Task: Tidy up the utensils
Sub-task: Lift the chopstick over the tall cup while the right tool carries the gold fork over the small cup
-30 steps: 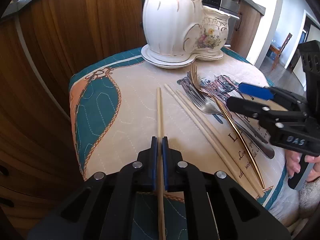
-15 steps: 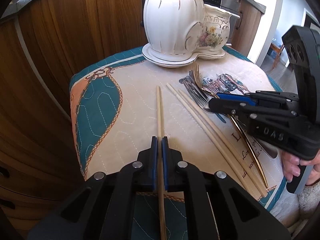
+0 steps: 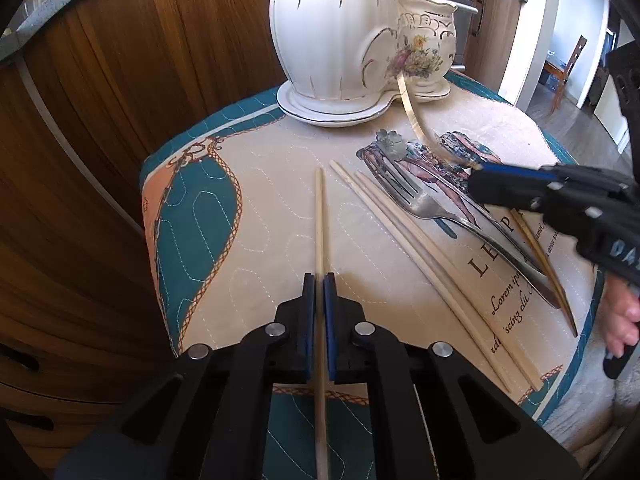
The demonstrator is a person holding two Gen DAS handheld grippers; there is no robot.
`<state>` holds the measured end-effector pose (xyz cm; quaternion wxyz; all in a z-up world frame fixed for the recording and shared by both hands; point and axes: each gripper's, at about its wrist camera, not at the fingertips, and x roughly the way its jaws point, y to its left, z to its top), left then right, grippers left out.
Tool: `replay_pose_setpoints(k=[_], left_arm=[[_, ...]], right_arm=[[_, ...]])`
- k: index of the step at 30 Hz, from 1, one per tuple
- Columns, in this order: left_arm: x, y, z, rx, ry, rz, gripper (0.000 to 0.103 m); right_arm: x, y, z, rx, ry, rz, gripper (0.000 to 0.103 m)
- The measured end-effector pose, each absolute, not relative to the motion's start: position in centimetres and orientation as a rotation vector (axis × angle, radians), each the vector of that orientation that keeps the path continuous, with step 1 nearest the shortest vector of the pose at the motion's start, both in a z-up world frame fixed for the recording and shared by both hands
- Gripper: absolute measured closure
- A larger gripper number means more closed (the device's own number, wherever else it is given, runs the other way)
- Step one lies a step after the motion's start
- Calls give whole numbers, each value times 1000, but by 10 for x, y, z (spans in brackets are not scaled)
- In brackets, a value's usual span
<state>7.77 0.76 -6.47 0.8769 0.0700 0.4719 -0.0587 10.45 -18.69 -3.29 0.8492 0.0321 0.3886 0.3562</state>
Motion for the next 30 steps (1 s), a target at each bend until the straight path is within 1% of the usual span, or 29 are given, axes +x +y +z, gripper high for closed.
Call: replay_pose_setpoints(k=[6,11,19,23,27,30], left_arm=[[70,18,-49,98,903,-99,99],[59,33,-19,20,765,-115,99],[47,45,7,-63,575,-153,99],[47,55,15,-117,515,-176,99],[57,61,24,-147,477,-192,99],[68,62,36,-156,438,-204,99]], right_arm=[[98,-202,-15,94,743,771,97],[88,-216,5,88,651,754,97],[75,-225,37,88,415,680,97],[77,-228,55,82,336,633,97],[90,-228,86,78,268,584,97],[107,-227,103,85,245,554,97]])
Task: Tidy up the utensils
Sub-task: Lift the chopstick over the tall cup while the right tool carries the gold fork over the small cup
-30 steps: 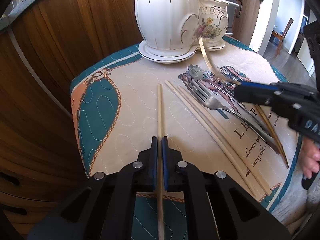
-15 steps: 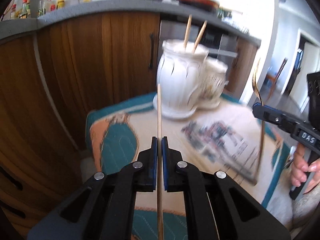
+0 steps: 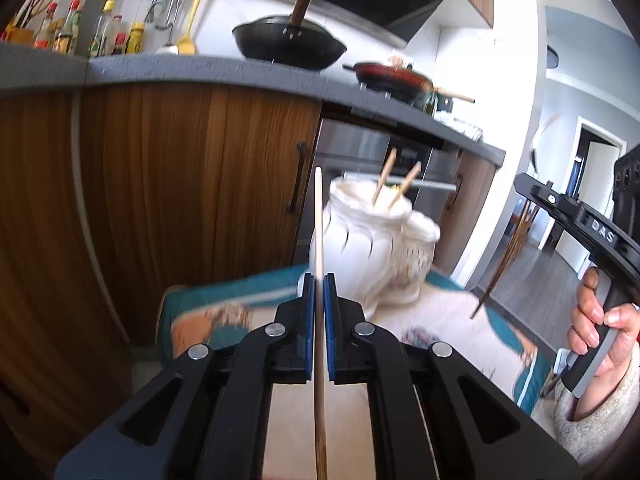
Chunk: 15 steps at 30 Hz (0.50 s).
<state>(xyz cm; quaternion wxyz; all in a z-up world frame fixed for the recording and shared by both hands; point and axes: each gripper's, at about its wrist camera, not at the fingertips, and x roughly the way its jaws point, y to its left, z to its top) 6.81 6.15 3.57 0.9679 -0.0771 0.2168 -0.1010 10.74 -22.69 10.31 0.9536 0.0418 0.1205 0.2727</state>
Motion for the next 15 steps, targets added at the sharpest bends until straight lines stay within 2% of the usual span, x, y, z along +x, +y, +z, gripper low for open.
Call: replay_pose_setpoints(k=[8,15], left_arm=[[113,69,75,-244,285,-236,99],[163,69,101,-326,157,-245,99]], right_arm=[[164,-224,118,161,190,478,97],[203,-229,106,249,143,439,97]])
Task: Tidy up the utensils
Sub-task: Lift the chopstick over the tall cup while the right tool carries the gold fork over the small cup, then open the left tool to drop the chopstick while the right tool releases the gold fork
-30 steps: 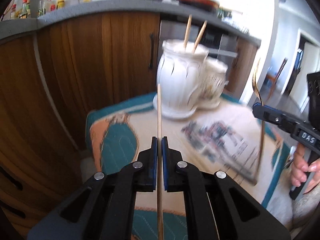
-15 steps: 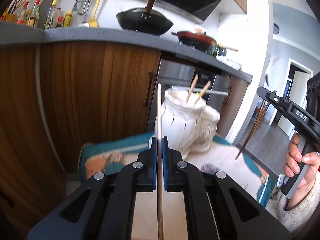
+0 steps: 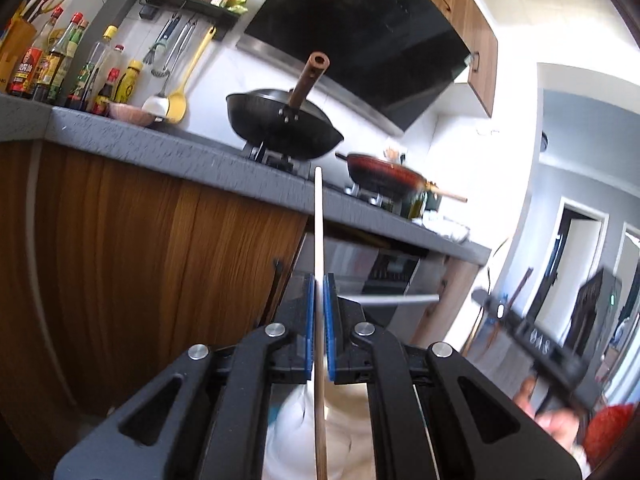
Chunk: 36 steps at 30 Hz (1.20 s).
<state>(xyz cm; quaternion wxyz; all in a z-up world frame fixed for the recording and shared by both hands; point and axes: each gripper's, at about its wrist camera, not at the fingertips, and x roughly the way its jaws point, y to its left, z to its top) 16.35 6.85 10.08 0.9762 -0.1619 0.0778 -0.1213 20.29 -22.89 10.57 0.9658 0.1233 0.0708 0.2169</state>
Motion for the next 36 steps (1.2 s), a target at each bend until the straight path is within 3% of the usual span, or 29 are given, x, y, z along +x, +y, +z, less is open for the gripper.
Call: replay_pose_setpoints(k=[11,33,36], left_arm=[[224,39,102,-301,182,-279,99],[213,48,71,-327,274,-326,99],[210,50,72,-325,276,-320,95]], right_arm=[[212,-233,118,265,80,474,97],[246,-213,69,220,329,505,97],[249,-210,65,211,346,506,97]])
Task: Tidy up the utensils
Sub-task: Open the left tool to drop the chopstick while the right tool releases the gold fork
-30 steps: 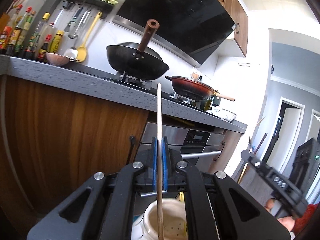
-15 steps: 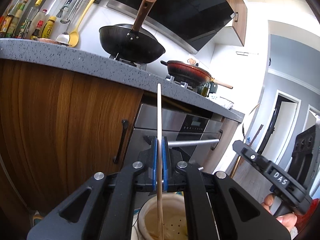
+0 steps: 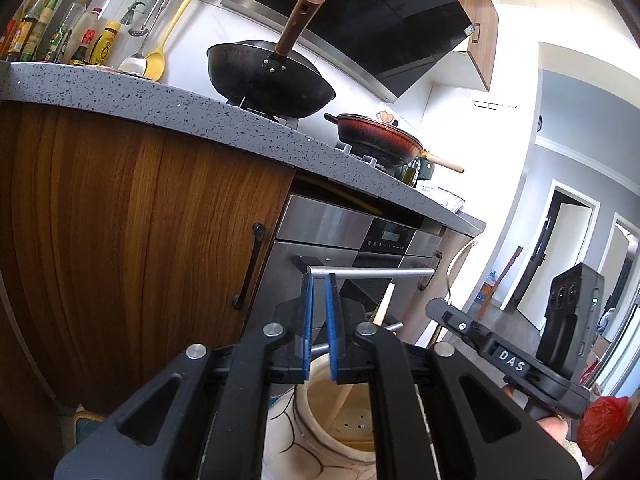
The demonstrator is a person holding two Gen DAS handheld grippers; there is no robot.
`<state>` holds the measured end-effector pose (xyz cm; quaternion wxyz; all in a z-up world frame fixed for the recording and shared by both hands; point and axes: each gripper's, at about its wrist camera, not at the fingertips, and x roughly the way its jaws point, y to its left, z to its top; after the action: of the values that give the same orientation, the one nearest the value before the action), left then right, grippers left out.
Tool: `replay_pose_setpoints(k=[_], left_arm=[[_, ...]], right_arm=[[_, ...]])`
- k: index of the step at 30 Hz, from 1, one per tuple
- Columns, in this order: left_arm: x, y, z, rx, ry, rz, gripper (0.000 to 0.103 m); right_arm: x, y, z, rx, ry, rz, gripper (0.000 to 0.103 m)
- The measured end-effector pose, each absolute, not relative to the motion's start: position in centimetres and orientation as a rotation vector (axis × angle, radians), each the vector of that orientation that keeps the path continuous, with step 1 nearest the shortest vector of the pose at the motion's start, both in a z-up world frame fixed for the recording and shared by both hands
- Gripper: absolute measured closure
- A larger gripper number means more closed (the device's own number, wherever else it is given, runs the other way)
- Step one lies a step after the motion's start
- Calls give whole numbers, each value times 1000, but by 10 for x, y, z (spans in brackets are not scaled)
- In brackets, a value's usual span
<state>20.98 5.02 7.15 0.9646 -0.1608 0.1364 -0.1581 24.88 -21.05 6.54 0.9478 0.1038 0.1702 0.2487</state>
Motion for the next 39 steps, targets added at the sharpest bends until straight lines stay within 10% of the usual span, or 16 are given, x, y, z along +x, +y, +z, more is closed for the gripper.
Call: replay_pose_setpoints(k=[5,13,26,33,39], left_arm=[[205,54,70,-334,286,-305,71],[196,54,67,-290,302,-259,61],[169,61,70,-236,324,-151,45],[134,54,75,-166,326,-72,6],[110,41,69,-106,373,-42,6]], right_arm=[[256,-206,58,196,393,512,97],[259,-195,50,145,423,524,96],[237,-203,55,122,383,507,58],[205,-222,60,166,374,511,25],[173,-226,52,160,381,535,8]])
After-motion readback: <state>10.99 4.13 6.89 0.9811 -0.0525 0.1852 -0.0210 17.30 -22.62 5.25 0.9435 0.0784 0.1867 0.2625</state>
